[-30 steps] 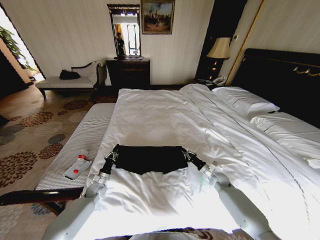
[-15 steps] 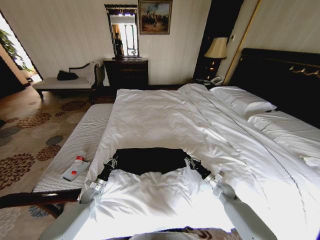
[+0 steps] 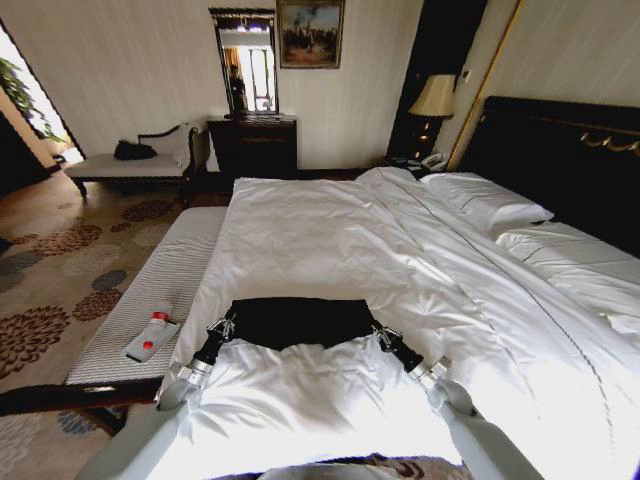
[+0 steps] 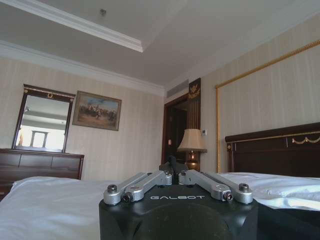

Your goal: Fold the clothes on the bed.

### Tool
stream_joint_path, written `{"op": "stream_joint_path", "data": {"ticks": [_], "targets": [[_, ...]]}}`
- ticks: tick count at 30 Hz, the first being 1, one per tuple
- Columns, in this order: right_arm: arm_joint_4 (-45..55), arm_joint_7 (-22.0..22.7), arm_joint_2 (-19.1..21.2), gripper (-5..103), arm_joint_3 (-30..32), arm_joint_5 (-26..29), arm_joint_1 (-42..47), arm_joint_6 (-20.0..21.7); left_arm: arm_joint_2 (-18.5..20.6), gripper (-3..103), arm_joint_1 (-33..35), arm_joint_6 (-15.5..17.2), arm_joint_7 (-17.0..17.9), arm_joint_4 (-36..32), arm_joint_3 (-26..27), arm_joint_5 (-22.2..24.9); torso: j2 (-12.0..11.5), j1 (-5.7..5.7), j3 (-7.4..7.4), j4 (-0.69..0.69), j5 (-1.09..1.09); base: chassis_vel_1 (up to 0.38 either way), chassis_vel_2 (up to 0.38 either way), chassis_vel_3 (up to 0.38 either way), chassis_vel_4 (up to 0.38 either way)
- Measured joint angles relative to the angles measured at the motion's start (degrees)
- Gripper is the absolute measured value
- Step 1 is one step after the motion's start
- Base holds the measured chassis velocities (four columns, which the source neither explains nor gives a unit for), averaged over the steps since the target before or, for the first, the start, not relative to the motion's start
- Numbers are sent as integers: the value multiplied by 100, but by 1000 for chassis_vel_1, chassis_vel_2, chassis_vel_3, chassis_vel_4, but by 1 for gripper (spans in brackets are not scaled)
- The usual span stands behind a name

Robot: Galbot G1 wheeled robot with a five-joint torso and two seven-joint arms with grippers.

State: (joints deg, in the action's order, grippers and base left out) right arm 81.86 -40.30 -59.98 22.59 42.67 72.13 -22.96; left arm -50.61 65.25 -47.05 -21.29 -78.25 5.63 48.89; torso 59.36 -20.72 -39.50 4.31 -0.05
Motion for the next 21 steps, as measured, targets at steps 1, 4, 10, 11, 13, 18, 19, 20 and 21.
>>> {"op": "stream_joint_path", "data": {"ticks": [1, 4, 10, 11, 13, 18, 19, 20, 21], "targets": [[23, 1, -5, 0, 0, -10, 31, 0, 17, 1, 17, 1, 2, -24, 6, 0, 0, 0, 0, 0, 2, 0, 0, 0, 0], [46, 2, -19, 0, -1, -53, 87, -1, 32, 1, 51, 1, 4, -45, 21, -1, 0, 0, 0, 3, 3, 0, 0, 0, 0], [56, 1, -2, 0, 21, -33, 153, -12, 70, 1, 100, 1, 6, -61, 39, -2, 0, 0, 1, 4, 1, 0, 0, 0, 0], [56, 1, 8, 0, 25, -23, 154, -12, 74, 1, 102, 1, 6, -62, 40, -3, 0, 0, 1, 4, 0, 0, 0, 0, 0], [45, 2, 52, 0, 38, 113, 147, -11, 104, 1, 122, 1, 3, -88, 40, -9, 0, 0, 1, 4, 0, 0, 0, 0, 0], [-35, 11, 123, 0, 39, 300, 66, 10, 168, 1, 146, 1, -25, -126, 40, -23, 1, 0, 1, 3, 1, 0, 0, 0, 0], [-42, 13, 133, 0, 38, 313, 50, 16, 179, 1, 151, 1, -33, -129, 40, -25, 2, 0, 1, 4, 2, 0, 0, 0, 0], [-42, 13, 133, 0, 38, 313, 50, 16, 179, 1, 151, 1, -33, -129, 40, -25, 2, 0, 1, 4, 2, 0, 0, 0, 0], [-60, 27, 147, 0, 29, 351, 7, 31, 206, 1, 164, 1, -62, -139, 46, -27, 2, 0, 1, 3, 3, 0, 0, 0, 0]]}}
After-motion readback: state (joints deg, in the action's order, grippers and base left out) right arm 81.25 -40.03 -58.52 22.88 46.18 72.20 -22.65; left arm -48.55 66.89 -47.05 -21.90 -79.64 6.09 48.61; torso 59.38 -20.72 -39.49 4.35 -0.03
